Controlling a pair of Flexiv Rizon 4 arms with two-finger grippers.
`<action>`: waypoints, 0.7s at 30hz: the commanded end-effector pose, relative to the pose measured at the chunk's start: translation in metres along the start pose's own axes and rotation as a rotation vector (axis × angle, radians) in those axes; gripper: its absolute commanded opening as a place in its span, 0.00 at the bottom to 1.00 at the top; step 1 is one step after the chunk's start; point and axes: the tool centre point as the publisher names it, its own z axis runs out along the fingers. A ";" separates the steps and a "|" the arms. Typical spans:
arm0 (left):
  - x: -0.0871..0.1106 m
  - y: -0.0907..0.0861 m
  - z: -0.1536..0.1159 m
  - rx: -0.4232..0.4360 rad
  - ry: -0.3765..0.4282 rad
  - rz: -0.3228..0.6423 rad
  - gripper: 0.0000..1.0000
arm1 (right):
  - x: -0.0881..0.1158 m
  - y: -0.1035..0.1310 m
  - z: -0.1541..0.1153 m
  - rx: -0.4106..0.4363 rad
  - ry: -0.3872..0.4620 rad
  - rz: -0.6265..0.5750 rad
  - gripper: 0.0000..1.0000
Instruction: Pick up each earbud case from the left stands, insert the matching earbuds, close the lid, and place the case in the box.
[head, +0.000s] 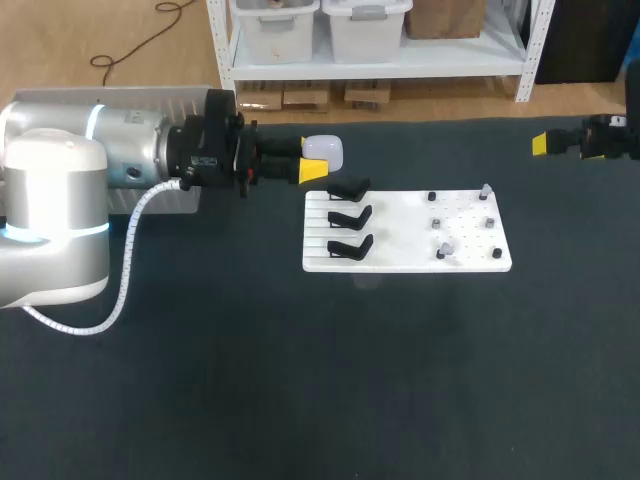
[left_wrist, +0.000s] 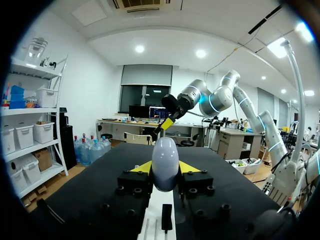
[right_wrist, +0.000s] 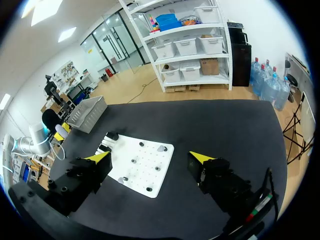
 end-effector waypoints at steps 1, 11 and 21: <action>0.000 -0.001 0.000 -0.004 -0.002 0.002 0.00 | 0.000 0.000 0.000 0.002 0.000 0.000 1.00; 0.001 -0.020 0.014 -0.002 -0.042 0.011 0.00 | 0.006 0.058 -0.020 0.039 0.049 -0.188 1.00; 0.008 -0.027 0.027 0.027 -0.033 0.037 0.00 | 0.031 0.130 -0.024 0.082 0.126 -0.347 1.00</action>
